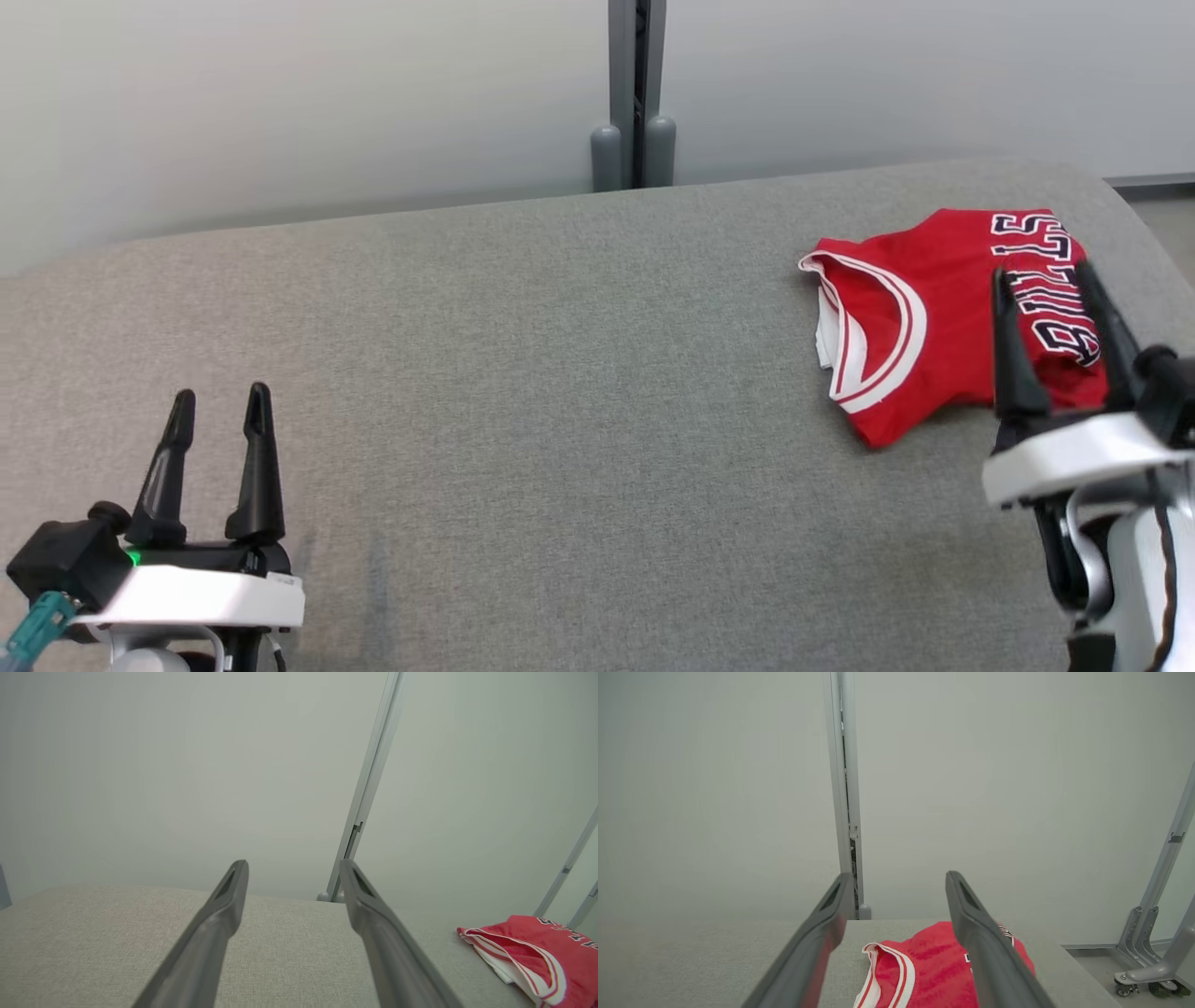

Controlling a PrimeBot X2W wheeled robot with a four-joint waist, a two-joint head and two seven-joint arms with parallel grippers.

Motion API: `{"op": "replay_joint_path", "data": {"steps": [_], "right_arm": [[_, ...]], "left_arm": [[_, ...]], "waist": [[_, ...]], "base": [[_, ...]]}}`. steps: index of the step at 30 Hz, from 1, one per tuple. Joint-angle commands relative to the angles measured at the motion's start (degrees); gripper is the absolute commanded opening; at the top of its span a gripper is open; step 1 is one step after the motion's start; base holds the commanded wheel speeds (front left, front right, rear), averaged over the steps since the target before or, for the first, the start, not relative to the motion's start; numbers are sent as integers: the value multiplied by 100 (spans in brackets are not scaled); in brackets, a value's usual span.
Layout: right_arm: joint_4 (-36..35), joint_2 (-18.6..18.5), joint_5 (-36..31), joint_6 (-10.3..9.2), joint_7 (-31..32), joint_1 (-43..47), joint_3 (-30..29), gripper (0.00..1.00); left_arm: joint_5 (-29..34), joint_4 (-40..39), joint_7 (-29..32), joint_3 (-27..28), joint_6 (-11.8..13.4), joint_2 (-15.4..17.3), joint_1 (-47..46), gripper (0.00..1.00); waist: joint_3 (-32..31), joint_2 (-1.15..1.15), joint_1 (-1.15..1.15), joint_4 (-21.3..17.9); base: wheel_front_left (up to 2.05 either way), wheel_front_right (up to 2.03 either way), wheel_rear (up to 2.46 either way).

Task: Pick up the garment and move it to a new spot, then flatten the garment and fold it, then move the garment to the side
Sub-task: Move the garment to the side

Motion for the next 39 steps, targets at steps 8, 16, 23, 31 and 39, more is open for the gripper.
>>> {"op": "replay_joint_path", "data": {"steps": [8, 16, 23, 31, 39], "right_arm": [[-189, -99, 265, -1, -476, 970, 218, 100], [-18, -17, 441, 0, -610, 1421, 309, 100], [-65, 53, 531, -1, -631, 1517, 388, 100], [-85, 85, 559, -1, -631, 1500, 458, 100], [-64, 99, 612, 0, -631, 1466, 566, 100]], "left_arm": [[-129, 43, -23, -28, -5, -108, 255, 100], [-441, 154, -23, -173, -5, -48, 399, 100], [-170, 180, -23, -135, -5, -83, 504, 100], [-10, 192, -23, -96, -5, -141, 467, 100], [115, 197, -23, -105, -5, -161, 419, 100]], "waist": [[-177, 0, 0, 238], [-298, 0, 0, 295], [-346, 0, 0, 321], [-353, 0, 0, 370], [-361, 0, 0, 364]], "base": [[0, 0, 0], [0, 0, 0], [0, 0, 0], [0, 0, 0], [0, 0, 0]]}}
